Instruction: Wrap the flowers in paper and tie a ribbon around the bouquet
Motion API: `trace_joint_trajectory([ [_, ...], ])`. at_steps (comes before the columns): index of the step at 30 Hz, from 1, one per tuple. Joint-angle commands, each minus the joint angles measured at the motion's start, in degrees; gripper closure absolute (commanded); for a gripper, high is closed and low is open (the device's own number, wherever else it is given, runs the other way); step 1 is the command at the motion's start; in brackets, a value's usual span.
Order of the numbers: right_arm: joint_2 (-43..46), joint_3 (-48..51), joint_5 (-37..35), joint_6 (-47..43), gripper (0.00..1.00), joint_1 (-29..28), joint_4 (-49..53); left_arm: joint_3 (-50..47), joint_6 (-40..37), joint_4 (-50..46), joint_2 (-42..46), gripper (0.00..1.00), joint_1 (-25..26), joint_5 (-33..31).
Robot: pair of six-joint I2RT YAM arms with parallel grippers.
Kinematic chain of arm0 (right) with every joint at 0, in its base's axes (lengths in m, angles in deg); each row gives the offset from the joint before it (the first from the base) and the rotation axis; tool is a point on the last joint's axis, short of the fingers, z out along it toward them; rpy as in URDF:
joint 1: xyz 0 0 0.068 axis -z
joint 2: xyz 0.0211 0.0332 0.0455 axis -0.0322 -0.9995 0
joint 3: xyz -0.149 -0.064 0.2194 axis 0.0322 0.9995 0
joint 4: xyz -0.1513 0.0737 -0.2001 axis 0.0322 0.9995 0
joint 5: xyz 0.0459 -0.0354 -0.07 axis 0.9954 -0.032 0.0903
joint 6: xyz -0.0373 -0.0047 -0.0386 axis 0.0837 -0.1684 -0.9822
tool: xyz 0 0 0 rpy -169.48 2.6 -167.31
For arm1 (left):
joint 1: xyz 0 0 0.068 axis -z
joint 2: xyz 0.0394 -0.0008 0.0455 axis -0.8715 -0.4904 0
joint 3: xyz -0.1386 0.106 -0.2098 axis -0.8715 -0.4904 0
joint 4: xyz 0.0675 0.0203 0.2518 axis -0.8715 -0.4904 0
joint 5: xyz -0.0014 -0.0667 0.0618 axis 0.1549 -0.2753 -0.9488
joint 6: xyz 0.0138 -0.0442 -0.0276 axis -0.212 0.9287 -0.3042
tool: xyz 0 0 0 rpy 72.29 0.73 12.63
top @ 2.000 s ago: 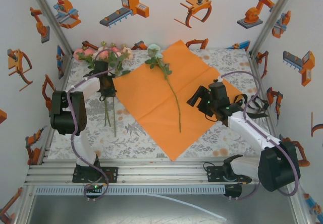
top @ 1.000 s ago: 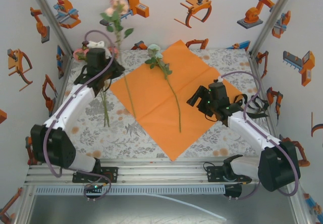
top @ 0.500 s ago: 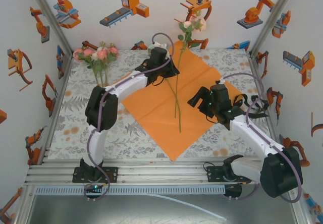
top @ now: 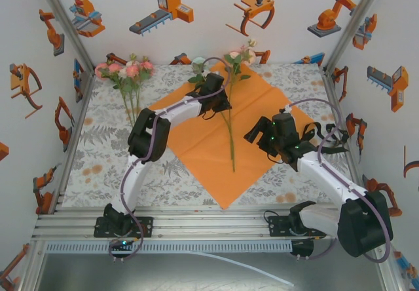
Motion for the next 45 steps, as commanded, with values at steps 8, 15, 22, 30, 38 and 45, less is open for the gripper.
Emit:
trace_joint_trajectory([
  [8, 0.7, -0.8, -2.4, -0.4, 0.26, -0.3, 0.5, -7.7, 0.8, 5.0, 12.2, 0.74, -1.4, -0.3],
  [15, -1.9, -3.7, -8.9, -1.3, 0.26, 2.8, 5.2, -22.6, -6.4, 4.8, 27.9, 0.73, -5.6, -7.4],
  [22, -10.6, -5.4, -4.9, -4.2, 0.71, 11.8, 2.0, -36.3, -8.8, -1.0, 33.2, 1.0, -16.8, -7.2],
  [30, -20.3, -9.2, -2.7, -8.0, 0.99, 15.0, 3.0, -39.8, -8.1, -2.7, 29.1, 1.0, -20.6, -4.6],
  [38, -26.8, -12.9, -3.6, -10.0, 0.92, 15.3, 6.1, -41.9, -5.0, -4.4, 26.2, 1.0, -21.3, -7.3],
  [45, -31.4, -17.7, -4.7, -12.1, 0.93, 15.3, 11.6, -54.0, 1.2, -0.6, 31.2, 1.0, -20.3, -8.8],
])
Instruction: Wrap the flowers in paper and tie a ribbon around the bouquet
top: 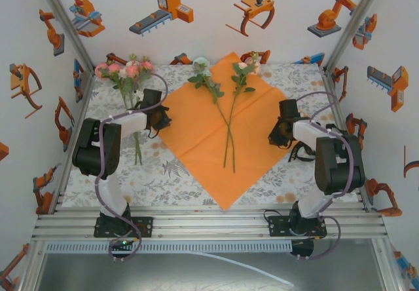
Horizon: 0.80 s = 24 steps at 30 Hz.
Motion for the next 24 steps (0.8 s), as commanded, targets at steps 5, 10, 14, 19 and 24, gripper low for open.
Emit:
trace_joint_trajectory([
  [5, -3.1, -3.1, 0.3, -2.5, 0.93, 0.4, 3.5, -15.2, 6.1, -2.7, 8.2, 1.0, 0.9, -5.7],
  [10, -4.4, -3.3, 1.4, -2.4, 0.93, 0.4, 2.9, -13.7, 3.7, -4.2, 10.8, 1.0, 0.7, -6.6],
  [14, -4.2, -4.0, 3.6, -1.4, 0.92, 0.2, 2.2, -9.1, 0.4, -3.5, 9.3, 1.0, 0.1, -6.0],
  [19, 1.4, -4.7, 5.5, -0.1, 0.89, 0.2, 4.1, -4.3, -3.5, -4.5, 12.0, 0.9, -1.8, -7.6],
  [24, 12.1, -0.2, 8.6, 1.4, 0.76, -1.0, 1.5, 0.9, -11.3, -8.1, 13.9, 0.84, -5.4, -14.9],
])
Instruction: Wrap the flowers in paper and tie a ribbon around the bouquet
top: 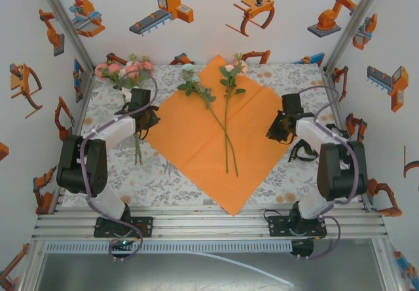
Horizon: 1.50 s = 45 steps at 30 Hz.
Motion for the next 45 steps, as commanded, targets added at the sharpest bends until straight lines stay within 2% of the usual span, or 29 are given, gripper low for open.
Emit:
trace_joint_trajectory([
  [1, 7.5, 2.8, 3.5, 1.5, 0.74, -1.4, -1.6, 4.0, -7.7, -3.8, 1.6, 0.84, -3.4, -7.4],
  [4, 11.9, 5.4, 5.2, 2.0, 0.65, -3.3, -2.9, 6.6, -9.2, -4.9, -1.8, 0.84, -8.7, -6.2],
  [8, 16.3, 7.4, 7.8, 2.0, 0.59, -6.8, -4.6, 9.8, -8.2, -4.8, -7.8, 0.84, -15.7, 3.9],
  [15, 21.4, 9.7, 9.0, 2.0, 0.53, -13.1, -5.8, 15.6, -7.9, -5.2, -16.8, 0.76, -19.8, 11.8],
  [27, 23.0, 10.2, 7.0, 2.3, 0.53, -13.6, -4.2, 20.4, -7.4, -9.8, -20.4, 0.72, -20.1, 12.0],
  [34, 24.4, 9.3, 5.6, 2.1, 0.52, -13.6, -2.3, 27.9, -9.6, -19.0, -24.9, 0.72, -19.8, 11.2],
  [39, 25.8, 8.9, 4.6, 2.0, 0.52, -13.6, -1.7, 32.4, -11.0, -24.9, -27.4, 0.72, -19.1, 7.8],
  [45, 27.7, 8.4, 3.6, 1.6, 0.52, -13.6, -0.2, 37.0, -11.7, -28.4, -30.8, 0.73, -19.1, 8.3],
])
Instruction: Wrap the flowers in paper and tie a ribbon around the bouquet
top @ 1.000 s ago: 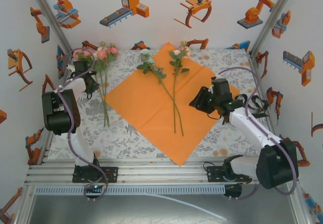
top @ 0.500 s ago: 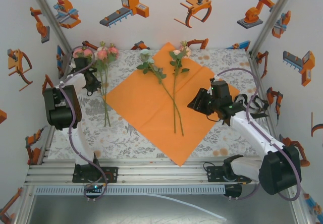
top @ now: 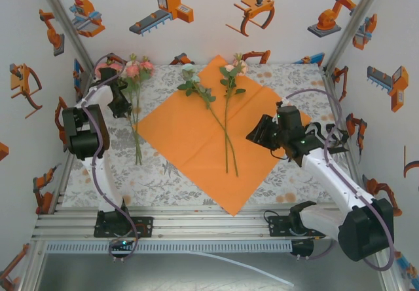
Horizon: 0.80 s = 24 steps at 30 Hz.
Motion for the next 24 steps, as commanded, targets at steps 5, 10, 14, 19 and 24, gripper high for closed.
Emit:
trace_joint_trajectory([
  [5, 3.8, -1.8, -2.3, -0.3, 0.51, -0.1, 2.9, 5.0, -2.5, -7.2, -3.7, 0.74, 0.6, -0.2],
  [10, 5.5, -2.2, 2.2, -0.1, 0.51, -0.1, 1.4, 5.1, -3.0, -7.3, -3.6, 0.99, 0.8, -0.1],
  [14, 6.1, -1.3, 8.2, 0.5, 0.5, -0.2, -3.0, 1.6, -2.5, -3.9, 0.7, 1.0, 0.9, -1.8],
  [19, 6.8, -0.8, 7.8, 0.3, 0.49, -0.2, -3.6, -3.7, -1.6, -0.4, 12.8, 1.0, 1.6, -6.8],
  [24, 7.2, -0.2, 5.7, 0.7, 0.49, -0.3, -4.9, -8.3, -2.3, 4.0, 25.7, 1.0, 6.4, -6.7],
])
